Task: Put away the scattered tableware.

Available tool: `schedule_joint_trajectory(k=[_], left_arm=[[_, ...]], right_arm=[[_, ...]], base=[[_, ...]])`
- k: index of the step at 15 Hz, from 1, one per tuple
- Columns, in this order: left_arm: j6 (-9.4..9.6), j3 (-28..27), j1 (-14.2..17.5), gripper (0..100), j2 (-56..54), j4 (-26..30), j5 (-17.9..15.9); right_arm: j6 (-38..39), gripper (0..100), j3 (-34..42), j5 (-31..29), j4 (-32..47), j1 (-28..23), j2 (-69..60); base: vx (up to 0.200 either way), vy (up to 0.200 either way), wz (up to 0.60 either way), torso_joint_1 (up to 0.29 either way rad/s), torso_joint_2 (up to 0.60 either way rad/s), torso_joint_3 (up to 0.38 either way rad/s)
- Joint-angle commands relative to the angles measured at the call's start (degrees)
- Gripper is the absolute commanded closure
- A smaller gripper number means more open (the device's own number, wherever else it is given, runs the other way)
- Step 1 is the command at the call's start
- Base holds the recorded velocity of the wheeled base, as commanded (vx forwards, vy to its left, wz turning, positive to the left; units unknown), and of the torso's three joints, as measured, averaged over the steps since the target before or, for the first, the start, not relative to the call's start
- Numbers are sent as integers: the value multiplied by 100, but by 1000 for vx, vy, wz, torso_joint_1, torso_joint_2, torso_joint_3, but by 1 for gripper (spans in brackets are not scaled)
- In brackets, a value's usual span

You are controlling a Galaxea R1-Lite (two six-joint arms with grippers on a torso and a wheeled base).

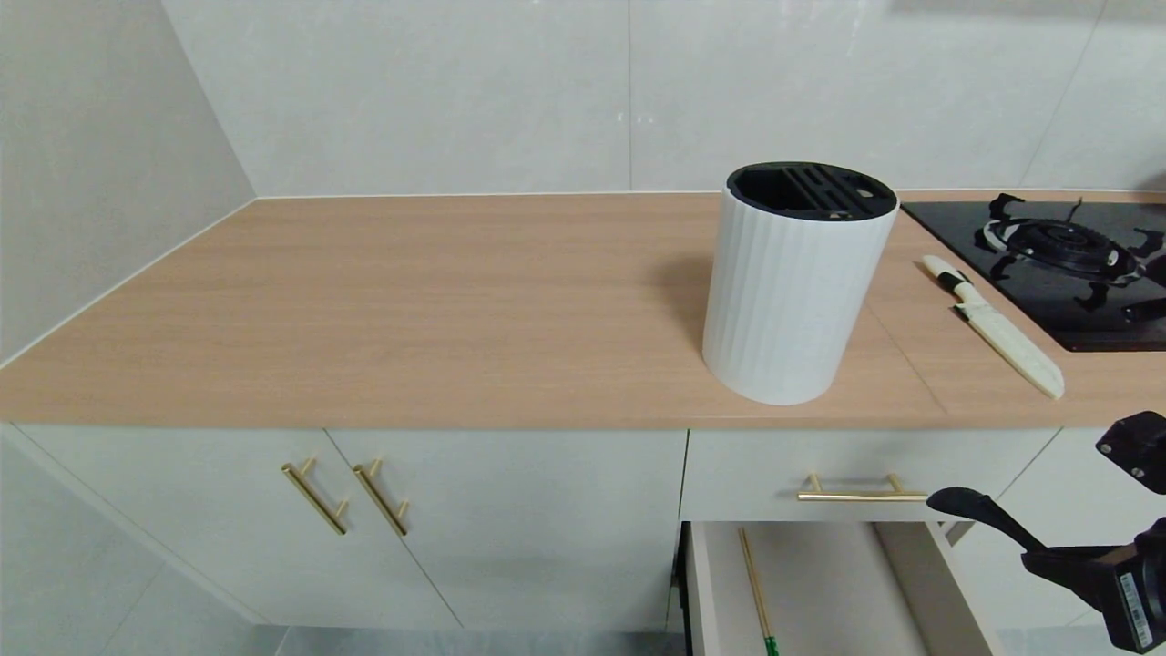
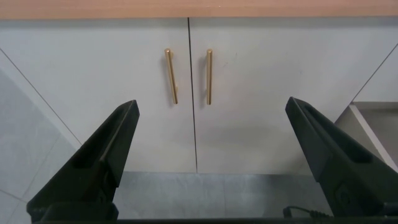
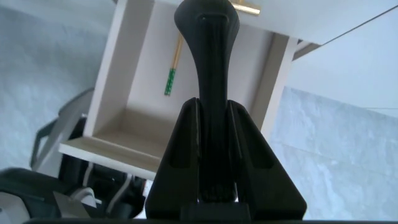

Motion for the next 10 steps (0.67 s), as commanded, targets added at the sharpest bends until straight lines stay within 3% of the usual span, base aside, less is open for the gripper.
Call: schedule_joint_trajectory(k=[1, 10], left_arm=[[0, 1, 6, 0, 2, 0, 2], [0, 1, 6, 0, 2, 0, 2]], right_arm=[[-12, 100, 36, 1, -20, 1, 81], [-153, 100, 132, 10, -126, 37, 81]], base=[[0, 0, 0, -168, 354, 198], [0, 0, 0, -207, 465, 250]])
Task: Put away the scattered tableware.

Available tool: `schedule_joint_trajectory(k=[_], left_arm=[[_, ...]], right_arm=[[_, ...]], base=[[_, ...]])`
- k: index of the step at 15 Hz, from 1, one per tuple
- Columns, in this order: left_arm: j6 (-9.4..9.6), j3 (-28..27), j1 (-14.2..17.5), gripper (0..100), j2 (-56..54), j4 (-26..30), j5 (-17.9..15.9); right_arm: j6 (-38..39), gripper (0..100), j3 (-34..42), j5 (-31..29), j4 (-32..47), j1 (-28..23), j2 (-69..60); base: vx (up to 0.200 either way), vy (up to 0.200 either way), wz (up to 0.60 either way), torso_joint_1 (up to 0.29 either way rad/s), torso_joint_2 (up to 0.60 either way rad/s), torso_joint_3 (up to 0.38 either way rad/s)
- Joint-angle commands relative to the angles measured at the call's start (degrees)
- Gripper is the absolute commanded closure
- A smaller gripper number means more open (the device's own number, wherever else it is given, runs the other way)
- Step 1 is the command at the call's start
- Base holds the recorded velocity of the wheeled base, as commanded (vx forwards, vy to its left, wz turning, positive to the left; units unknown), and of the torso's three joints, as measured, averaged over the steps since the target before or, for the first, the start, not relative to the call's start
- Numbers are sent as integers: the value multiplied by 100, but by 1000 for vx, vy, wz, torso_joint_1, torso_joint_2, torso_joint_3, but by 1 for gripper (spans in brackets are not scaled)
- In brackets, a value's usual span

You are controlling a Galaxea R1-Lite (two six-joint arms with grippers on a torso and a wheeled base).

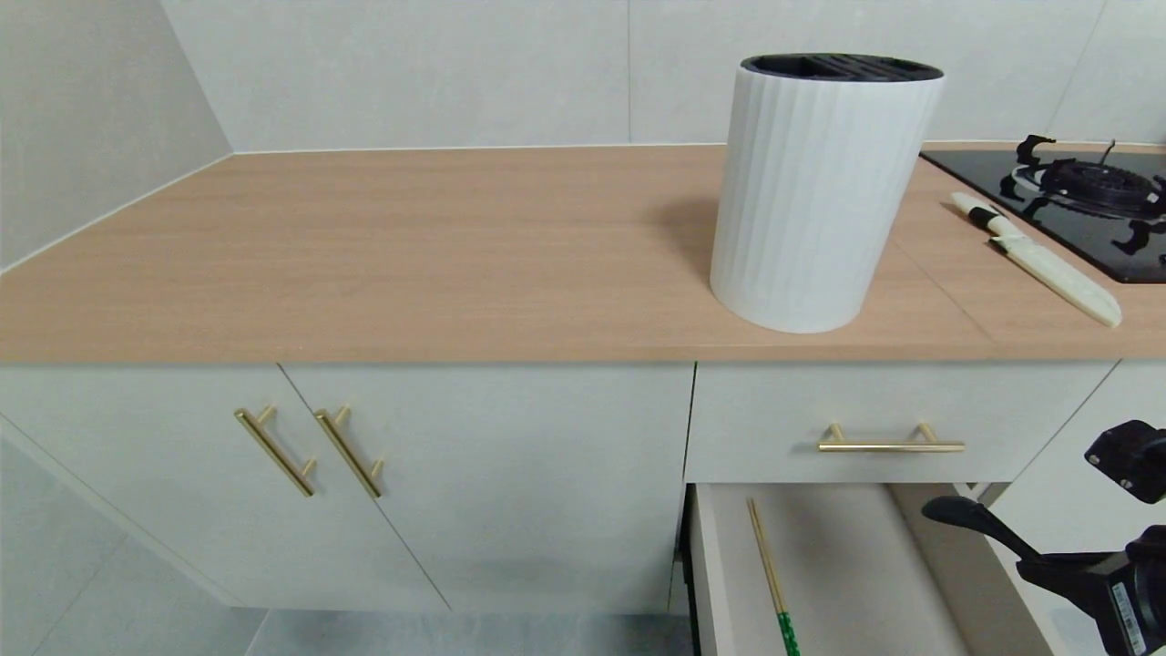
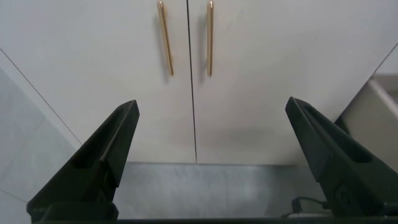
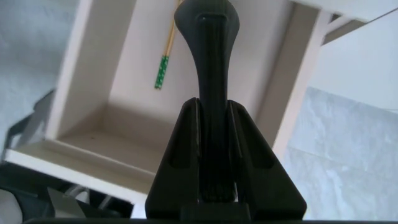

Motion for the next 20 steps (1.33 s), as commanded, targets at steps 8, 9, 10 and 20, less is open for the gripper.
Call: schedule_joint_trajectory(k=[8, 9, 10, 20], left_arm=[[0, 1, 2, 0, 2, 0, 3], [0, 1, 2, 0, 2, 0, 3], [0, 1, 2, 0, 2, 0, 3], [-9, 1, 2, 0, 2, 0, 3]], right_arm=[[-34, 100, 87, 6, -73, 5, 73], [-34, 100, 87, 6, -73, 14, 73], [-34, 100, 87, 6, -73, 14, 73], [458, 100, 140, -407, -952, 277, 1286]], base=[[0, 0, 0, -192, 457, 265], [0, 0, 0, -115, 344, 198], [0, 0, 0, -66, 193, 110], [0, 0, 0, -6, 17, 9]])
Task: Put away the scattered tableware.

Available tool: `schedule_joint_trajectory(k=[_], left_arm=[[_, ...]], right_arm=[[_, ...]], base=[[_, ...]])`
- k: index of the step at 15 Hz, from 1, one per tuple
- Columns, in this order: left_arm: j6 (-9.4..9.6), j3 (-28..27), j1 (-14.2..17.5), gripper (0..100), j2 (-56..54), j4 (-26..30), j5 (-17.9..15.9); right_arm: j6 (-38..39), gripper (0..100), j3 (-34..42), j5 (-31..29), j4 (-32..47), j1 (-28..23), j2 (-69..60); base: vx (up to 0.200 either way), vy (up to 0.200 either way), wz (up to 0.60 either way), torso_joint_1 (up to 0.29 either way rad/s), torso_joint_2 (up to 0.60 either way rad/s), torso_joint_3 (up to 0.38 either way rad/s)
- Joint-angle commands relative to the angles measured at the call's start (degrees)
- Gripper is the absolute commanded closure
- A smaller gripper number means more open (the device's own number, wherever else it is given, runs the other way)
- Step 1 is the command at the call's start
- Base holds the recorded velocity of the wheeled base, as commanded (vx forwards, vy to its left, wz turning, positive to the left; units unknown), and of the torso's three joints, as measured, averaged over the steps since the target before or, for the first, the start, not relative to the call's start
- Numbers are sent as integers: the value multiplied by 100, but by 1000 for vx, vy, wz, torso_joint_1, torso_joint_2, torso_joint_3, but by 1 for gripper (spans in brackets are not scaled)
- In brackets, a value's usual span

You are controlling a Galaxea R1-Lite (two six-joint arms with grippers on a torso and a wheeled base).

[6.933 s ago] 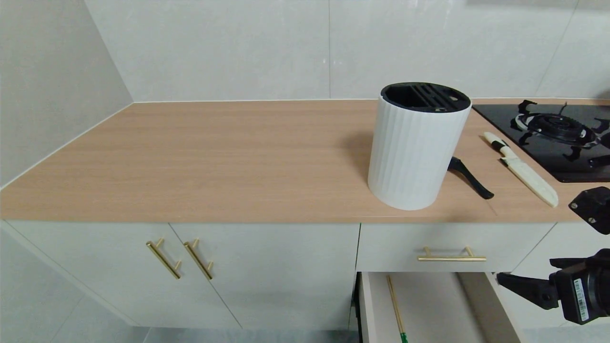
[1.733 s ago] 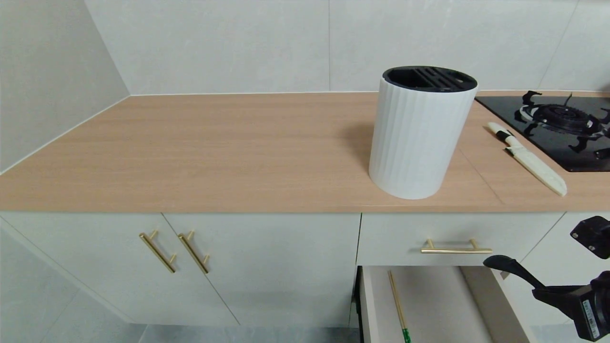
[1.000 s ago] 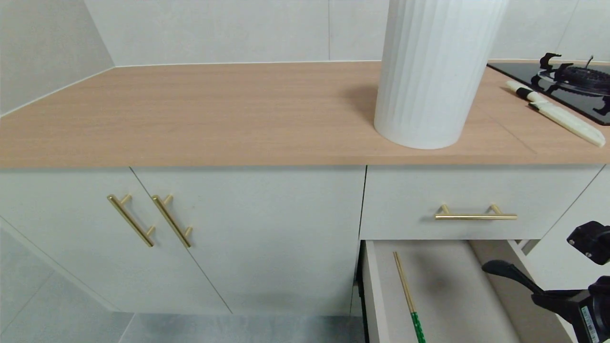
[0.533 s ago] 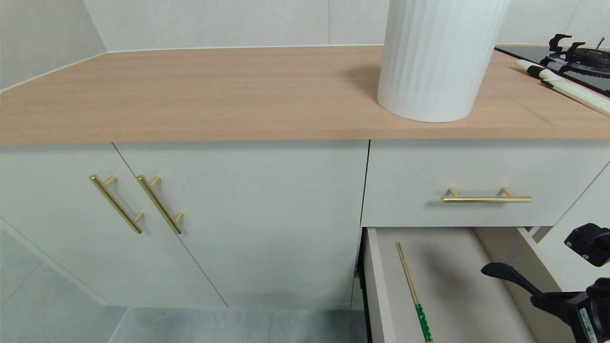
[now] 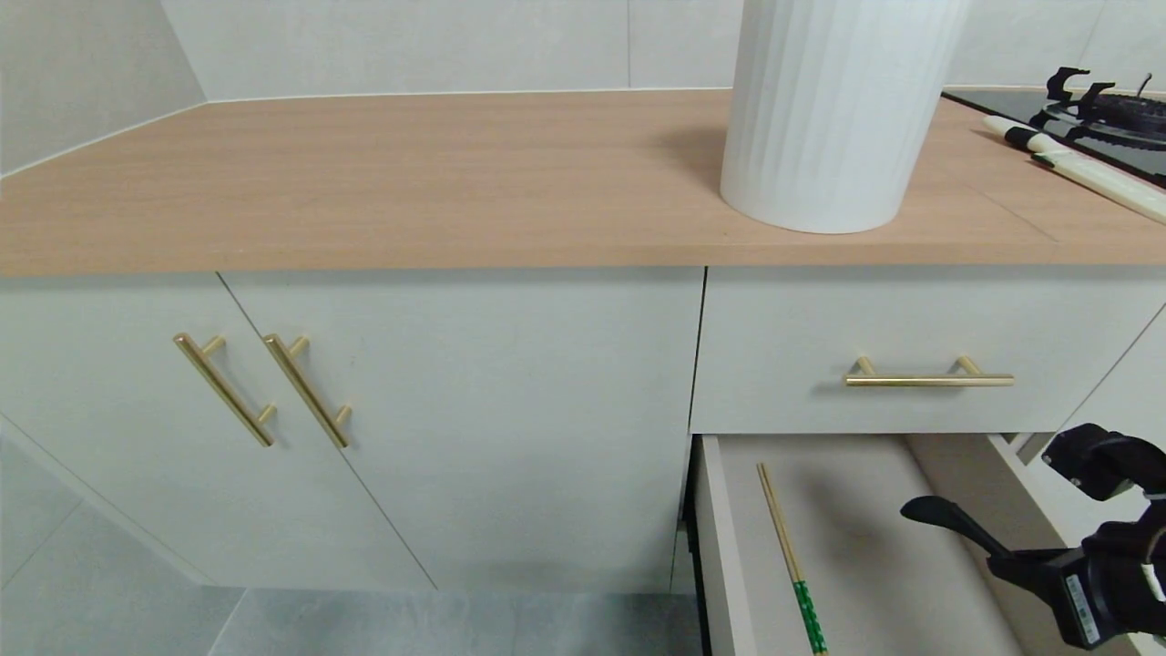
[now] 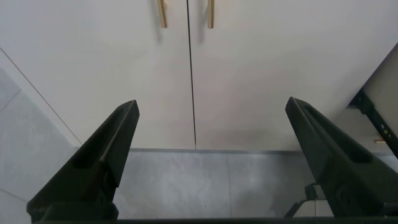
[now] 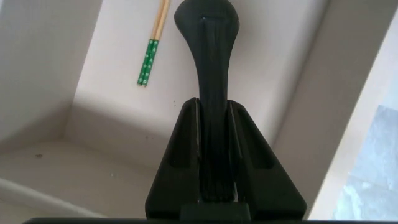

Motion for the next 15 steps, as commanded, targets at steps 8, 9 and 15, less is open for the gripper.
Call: schedule_joint_trajectory(k=[8, 9, 15], left_arm=[[-6, 1, 2, 0, 2, 0, 2], [2, 1, 2, 0, 2, 0, 2], [-6, 1, 2, 0, 2, 0, 2]], right_arm=[[1791, 100, 292, -1333, -2792, 707, 3247], [1782, 100, 345, -1377, -2959, 707, 3370], [1800, 100, 661, -1684, -4550, 707, 4319]], base=[[0, 0, 0, 0, 0, 0], [0, 0, 0, 0, 0, 0], [0, 0, 0, 0, 0, 0]])
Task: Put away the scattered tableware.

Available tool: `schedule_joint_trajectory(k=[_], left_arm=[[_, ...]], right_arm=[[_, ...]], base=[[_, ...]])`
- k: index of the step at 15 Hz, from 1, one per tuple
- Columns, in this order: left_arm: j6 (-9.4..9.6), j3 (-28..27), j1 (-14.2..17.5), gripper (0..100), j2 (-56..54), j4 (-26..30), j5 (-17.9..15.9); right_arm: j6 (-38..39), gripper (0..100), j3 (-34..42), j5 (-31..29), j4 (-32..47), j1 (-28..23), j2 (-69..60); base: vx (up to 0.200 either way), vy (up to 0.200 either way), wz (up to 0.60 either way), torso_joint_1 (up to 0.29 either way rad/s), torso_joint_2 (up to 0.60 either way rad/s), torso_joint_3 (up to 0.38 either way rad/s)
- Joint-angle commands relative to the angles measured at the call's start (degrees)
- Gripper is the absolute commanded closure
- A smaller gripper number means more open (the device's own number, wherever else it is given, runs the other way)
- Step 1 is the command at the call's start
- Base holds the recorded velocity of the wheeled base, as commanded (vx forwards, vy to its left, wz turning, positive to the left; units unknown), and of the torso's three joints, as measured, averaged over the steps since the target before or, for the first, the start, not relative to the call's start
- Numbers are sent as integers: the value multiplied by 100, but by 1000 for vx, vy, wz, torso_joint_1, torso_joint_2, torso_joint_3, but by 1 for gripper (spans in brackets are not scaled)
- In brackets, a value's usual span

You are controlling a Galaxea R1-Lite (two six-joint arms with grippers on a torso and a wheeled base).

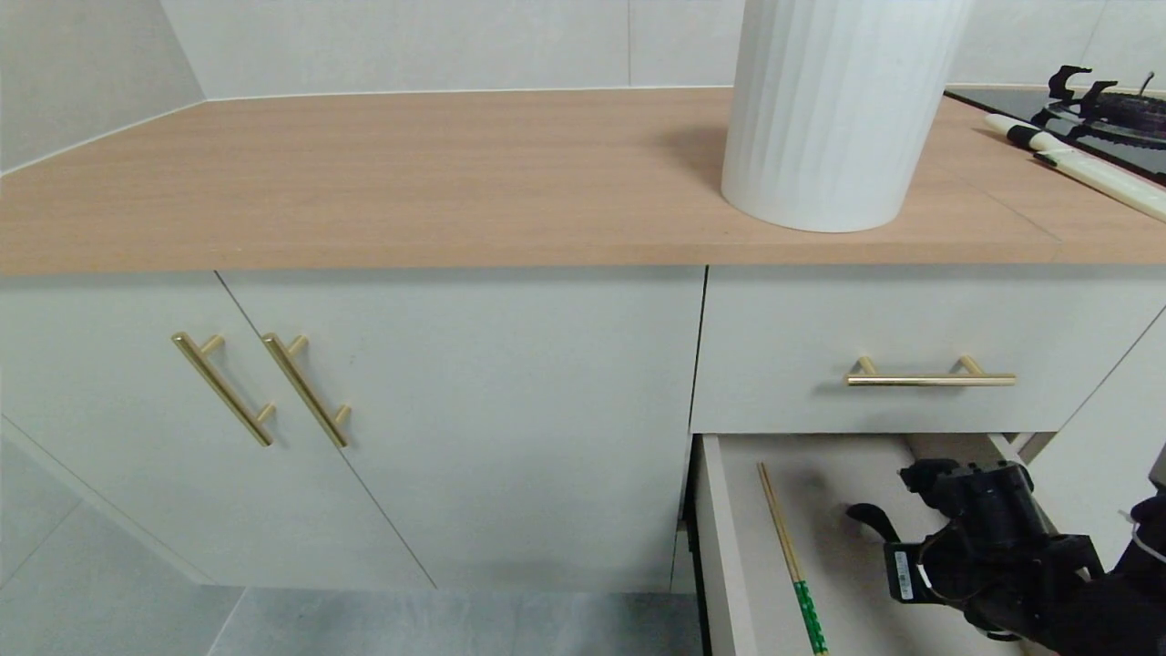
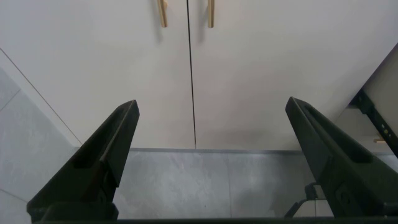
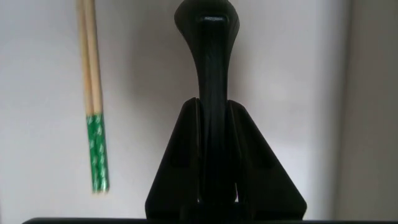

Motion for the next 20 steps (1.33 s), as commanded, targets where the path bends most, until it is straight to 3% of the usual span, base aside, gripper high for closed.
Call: schedule_joint_trajectory(k=[1, 5, 10, 11, 15, 20], left_arm=[[0, 1, 2, 0, 2, 0, 2], [0, 1, 2, 0, 2, 0, 2], [0, 1, 2, 0, 2, 0, 2], [0, 1, 2, 0, 2, 0, 2], [-9, 1, 2, 0, 2, 0, 2], [-9, 1, 2, 0, 2, 0, 2]], right_arm=[[2, 100, 124, -8, -378, -30, 473], [-16, 100, 247, -43, -932, -38, 693], [-16, 100, 265, -43, -984, -47, 649], [-16, 0, 265, -43, -984, -47, 649], [-25, 0, 353, -43, -1063, -47, 412], [-271, 0, 537, -34, -967, -38, -959]], base=[[0, 0, 0, 0, 0, 0], [0, 0, 0, 0, 0, 0], [0, 0, 0, 0, 0, 0], [0, 0, 0, 0, 0, 0], [0, 0, 0, 0, 0, 0], [0, 0, 0, 0, 0, 0]])
